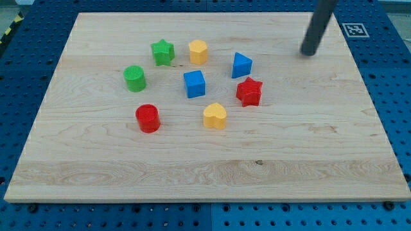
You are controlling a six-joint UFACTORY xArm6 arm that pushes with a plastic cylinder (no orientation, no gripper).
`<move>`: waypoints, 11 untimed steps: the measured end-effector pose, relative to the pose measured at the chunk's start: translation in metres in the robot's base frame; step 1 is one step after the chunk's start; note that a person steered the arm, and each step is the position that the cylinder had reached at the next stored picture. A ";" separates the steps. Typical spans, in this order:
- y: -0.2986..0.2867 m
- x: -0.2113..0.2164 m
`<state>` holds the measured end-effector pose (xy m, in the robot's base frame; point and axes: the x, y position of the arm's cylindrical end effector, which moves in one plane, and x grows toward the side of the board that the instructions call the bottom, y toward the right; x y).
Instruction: Move the red star towards the bottom right
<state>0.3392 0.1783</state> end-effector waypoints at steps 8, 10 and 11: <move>-0.029 0.125; -0.057 0.130; -0.117 0.128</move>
